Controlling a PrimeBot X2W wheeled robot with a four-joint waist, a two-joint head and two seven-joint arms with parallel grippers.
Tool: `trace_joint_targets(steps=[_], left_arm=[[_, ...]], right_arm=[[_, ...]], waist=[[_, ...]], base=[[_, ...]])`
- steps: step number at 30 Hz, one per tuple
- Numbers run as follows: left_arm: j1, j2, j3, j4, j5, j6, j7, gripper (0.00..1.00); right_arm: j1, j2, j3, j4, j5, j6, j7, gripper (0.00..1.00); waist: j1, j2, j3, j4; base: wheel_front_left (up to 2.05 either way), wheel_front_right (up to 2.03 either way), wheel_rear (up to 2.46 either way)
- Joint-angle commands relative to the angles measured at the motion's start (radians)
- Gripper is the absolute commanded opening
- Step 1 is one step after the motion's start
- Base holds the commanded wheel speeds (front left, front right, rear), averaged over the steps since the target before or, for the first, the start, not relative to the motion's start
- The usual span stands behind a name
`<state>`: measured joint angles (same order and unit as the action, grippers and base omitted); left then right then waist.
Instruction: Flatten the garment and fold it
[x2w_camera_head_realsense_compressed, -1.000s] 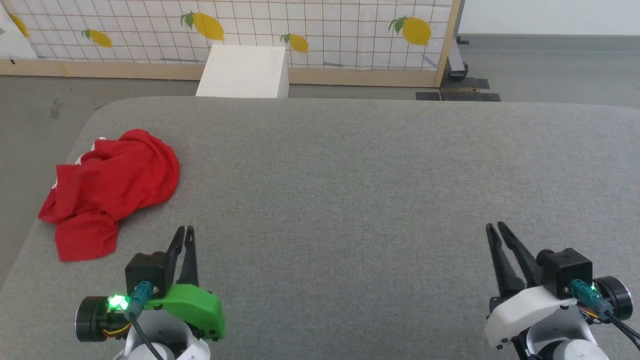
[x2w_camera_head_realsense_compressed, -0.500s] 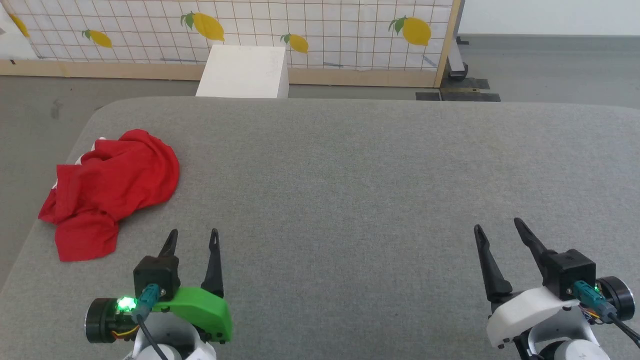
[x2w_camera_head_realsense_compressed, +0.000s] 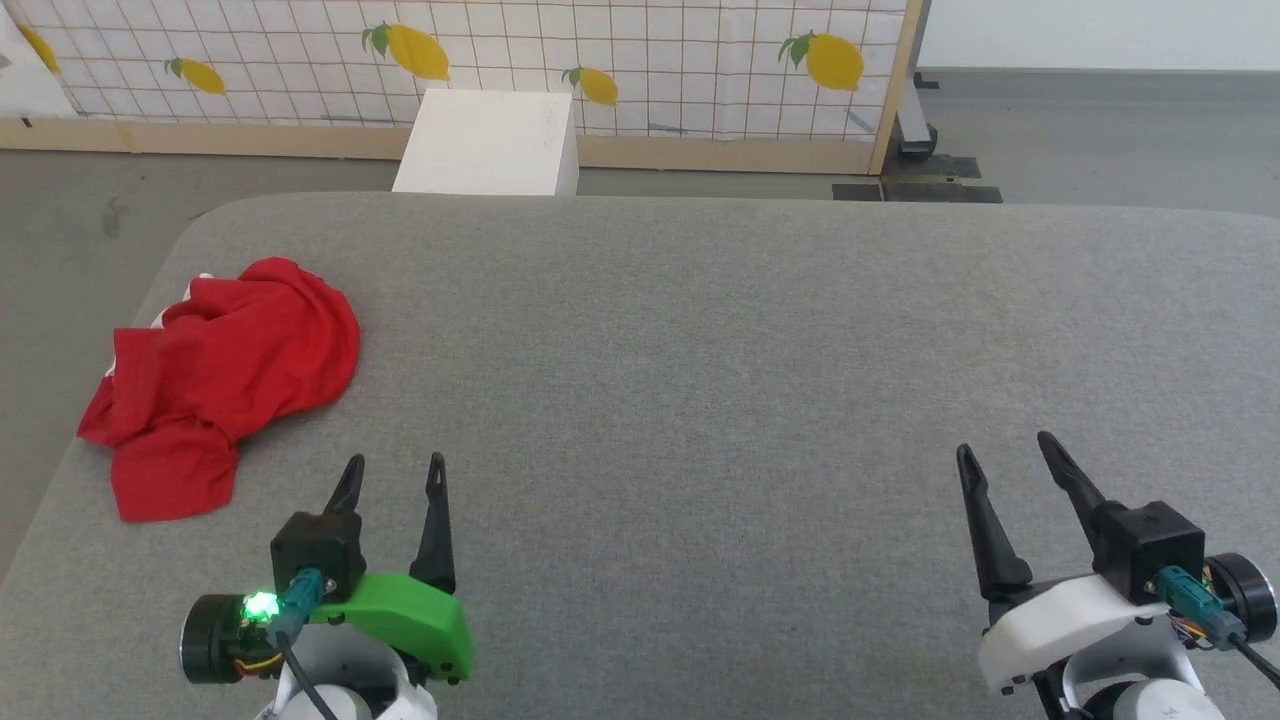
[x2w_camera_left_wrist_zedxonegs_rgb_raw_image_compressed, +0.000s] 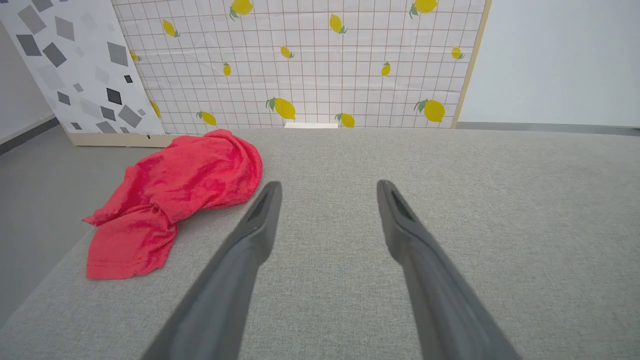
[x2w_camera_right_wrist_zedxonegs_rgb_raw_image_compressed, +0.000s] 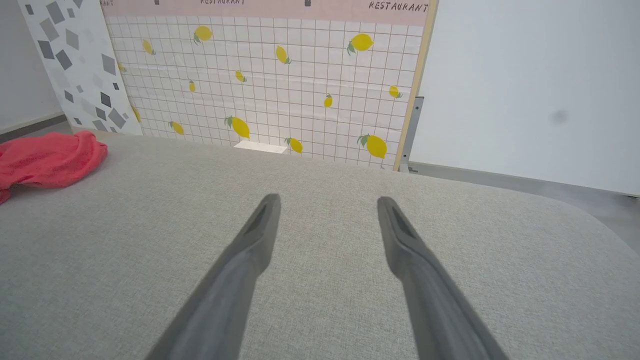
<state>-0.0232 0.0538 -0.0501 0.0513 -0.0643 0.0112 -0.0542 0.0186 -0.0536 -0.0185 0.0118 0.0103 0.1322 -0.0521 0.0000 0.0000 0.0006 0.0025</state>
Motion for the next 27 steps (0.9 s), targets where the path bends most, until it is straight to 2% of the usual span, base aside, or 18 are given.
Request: trace_joint_targets(steps=[1, 27], left_arm=[[-0.018, -0.001, -0.004, 0.003, -0.018, 0.008, -0.01, 1.0], [-0.01, 0.008, 0.011, 0.027, -0.053, 0.005, -0.063, 1.0]], right_arm=[[-0.01, 0.001, -0.004, 0.002, 0.01, 0.0, -0.011, 1.0], [-0.015, 0.002, -0.017, 0.016, 0.036, -0.001, -0.064, 1.0]], waist=[[0.0, 0.0, 0.0, 0.0], [0.0, 0.0, 0.005, 0.009]], base=[[0.0, 0.0, 0.0], [0.0, 0.0, 0.0]])
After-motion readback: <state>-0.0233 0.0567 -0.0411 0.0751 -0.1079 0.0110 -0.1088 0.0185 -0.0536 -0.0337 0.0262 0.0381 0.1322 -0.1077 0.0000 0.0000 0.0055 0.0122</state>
